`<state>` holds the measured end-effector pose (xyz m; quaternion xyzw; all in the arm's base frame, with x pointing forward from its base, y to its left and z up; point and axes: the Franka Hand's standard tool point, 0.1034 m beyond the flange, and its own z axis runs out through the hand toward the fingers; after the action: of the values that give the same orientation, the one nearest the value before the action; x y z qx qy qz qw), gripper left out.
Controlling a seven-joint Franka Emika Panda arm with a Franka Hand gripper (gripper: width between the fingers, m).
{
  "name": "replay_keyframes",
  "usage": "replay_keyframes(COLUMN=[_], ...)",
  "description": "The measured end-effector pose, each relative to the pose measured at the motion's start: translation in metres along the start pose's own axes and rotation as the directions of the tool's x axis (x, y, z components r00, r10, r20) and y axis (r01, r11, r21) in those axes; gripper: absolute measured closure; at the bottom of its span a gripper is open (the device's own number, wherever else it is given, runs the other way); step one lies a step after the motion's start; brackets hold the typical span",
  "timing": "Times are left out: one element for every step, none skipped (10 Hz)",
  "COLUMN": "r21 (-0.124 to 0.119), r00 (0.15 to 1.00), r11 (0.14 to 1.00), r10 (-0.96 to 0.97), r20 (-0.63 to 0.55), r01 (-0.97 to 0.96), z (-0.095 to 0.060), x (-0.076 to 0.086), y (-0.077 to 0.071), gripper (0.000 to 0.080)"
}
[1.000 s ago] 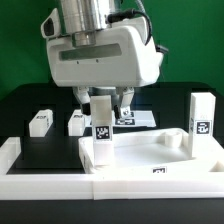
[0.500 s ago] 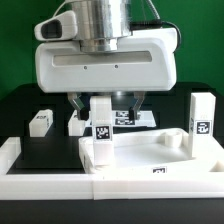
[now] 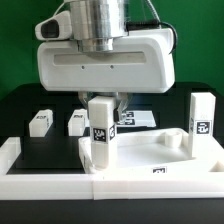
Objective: Assemble desk
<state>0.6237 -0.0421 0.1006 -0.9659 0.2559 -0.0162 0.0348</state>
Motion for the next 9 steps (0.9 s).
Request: replay_keyframes(r21=[0.001,0.002,0.001,0.002,0.013,0.029,0.046,0.060,0.064], r00=[0.993,0.963,0.907,0.816,0.705,0.556,0.445,0.372,0.331], r11=[0.993,0.963,0.907,0.816,0.705,0.555,0.443,0.369,0.327], r10=[0.120,0.269,0.421,0.578,0.709,0.831,0.894,0.926,0.942], r20=[0.000,-0.002,-0.002,-0.002,0.011,0.036,0.053,0.059,0.055], r01=[-0.120,-0.269,-0.421,-0.578,-0.709,-0.831,-0.896,-0.927,-0.943], z=[0.000,0.000,0.000,0.000,0.001,0.002,0.004,0.005,0.005], x=[0.000,0.001,0.001,0.000,0.000,0.001,0.001,0.001,0.001], y=[-0.001,-0.003,-0.005,-0.008,-0.010,-0.013,-0.014,-0.016,-0.019], gripper=[0.0511,0.0511,0.0511,0.0511,0.0511,0.0511,0.0511,0.0511,0.0511])
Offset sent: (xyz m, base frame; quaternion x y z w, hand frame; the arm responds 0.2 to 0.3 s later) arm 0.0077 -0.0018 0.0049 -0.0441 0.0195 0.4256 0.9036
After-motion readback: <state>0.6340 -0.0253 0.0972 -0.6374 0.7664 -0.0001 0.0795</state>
